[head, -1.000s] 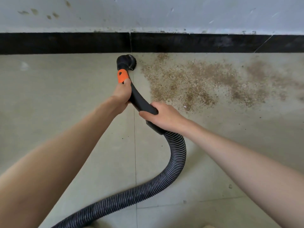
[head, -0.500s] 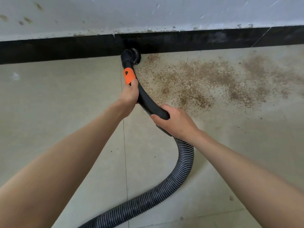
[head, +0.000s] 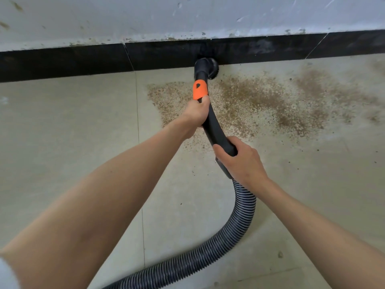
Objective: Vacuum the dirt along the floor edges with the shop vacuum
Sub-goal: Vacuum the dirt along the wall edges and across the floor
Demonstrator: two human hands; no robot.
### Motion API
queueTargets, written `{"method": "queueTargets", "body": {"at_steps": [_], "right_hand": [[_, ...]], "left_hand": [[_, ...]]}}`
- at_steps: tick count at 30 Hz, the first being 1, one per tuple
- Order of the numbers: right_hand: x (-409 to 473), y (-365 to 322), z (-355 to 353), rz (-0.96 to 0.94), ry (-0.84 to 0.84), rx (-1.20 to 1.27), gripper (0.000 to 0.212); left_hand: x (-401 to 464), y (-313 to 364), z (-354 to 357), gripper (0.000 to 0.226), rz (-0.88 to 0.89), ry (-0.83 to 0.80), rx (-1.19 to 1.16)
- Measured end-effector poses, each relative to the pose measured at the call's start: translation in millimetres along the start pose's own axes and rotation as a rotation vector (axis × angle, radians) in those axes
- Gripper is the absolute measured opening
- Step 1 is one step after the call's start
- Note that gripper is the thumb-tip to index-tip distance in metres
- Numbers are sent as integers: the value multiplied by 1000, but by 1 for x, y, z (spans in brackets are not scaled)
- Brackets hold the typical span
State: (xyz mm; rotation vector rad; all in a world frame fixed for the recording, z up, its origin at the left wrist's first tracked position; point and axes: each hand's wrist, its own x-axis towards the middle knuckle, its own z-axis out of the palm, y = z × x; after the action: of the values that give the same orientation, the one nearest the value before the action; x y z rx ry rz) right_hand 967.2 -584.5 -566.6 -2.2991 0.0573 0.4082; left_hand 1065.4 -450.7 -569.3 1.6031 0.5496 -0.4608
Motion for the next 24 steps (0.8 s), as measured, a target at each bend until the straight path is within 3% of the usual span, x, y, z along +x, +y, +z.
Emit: {"method": "queueTargets", "body": {"at_steps": [13, 19, 24], "right_hand": [[-12, -61, 70, -61, -106, 105, 27], [-18, -96, 95, -180, -262, -93, 30], [-25, -96, 92, -196, -289, -143, 31]], "left_hand": [[-16, -23, -93, 33, 27, 223, 100], [-44, -51, -155, 46, -71, 382, -76], [-58, -56, -158, 44, -92, 355, -96]]}}
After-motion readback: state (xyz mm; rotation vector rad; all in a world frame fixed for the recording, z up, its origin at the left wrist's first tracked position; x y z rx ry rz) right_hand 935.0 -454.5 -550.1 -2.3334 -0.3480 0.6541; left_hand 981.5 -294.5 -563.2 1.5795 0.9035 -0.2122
